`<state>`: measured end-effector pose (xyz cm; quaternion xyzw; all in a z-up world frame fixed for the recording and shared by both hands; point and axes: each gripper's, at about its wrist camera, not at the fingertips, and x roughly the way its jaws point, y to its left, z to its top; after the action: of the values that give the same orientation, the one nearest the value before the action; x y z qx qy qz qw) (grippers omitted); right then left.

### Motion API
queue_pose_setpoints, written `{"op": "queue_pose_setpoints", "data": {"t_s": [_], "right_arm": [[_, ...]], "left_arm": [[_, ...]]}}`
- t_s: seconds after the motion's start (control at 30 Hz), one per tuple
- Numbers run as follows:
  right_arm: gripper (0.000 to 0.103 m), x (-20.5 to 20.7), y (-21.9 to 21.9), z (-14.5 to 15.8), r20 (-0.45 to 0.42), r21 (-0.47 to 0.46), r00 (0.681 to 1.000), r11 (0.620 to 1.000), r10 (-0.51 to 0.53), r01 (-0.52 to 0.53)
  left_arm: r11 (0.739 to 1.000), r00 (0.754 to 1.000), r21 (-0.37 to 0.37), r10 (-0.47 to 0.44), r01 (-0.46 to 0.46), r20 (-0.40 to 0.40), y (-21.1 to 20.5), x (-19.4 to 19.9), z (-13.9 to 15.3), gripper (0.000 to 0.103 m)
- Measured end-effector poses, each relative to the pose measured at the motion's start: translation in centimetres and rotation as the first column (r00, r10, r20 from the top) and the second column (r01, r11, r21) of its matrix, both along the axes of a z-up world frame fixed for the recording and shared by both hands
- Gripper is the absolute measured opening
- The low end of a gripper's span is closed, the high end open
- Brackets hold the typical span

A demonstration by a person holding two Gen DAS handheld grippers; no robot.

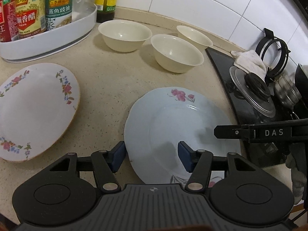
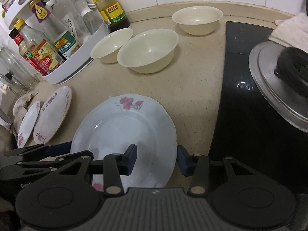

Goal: Organize plates and bowls

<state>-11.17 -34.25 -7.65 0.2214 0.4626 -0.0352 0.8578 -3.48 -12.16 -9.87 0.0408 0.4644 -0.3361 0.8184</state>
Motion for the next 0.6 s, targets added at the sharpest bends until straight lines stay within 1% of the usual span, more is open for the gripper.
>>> {"op": "queue_pose_setpoints", "data": {"t_s": [0.2, 0.3, 0.37, 0.5, 0.6], "right_arm": [[0.044, 0.3, 0.7, 0.0, 0.015, -0.04, 1.0, 0.999, 0.01, -0.009], [0.044, 0.8, 0.9, 0.0, 0.009, -0.064, 1.0, 0.998, 0.018, -0.018], [0.044, 1.0, 0.7, 0.0, 0.01, -0.063, 1.0, 0.998, 0.013, -0.012], [0.045, 1.5, 0.8, 0.5, 0.01, -0.146, 1.0, 0.989, 0.017, -0.015], [0.045, 2.2, 0.6, 1.0, 0.016, -0.159, 1.0, 0.987, 0.012, -0.009]], "left_arm": [[1.0, 1.0, -0.024, 0.007, -0.007, 0.005, 0.4, 0.0, -0.2, 0.066], [0.999, 1.0, -0.042, 0.017, -0.017, 0.001, 0.9, 0.2, -0.3, 0.066], [0.998, 0.999, -0.05, 0.048, -0.048, 0.006, 1.6, 0.4, -0.3, 0.067], [0.99, 0.993, -0.07, 0.121, -0.121, -0.003, 3.8, 0.8, 0.0, 0.068], [0.982, 0.985, -0.079, 0.171, -0.17, 0.009, 5.7, 1.0, 0.5, 0.07]]}}
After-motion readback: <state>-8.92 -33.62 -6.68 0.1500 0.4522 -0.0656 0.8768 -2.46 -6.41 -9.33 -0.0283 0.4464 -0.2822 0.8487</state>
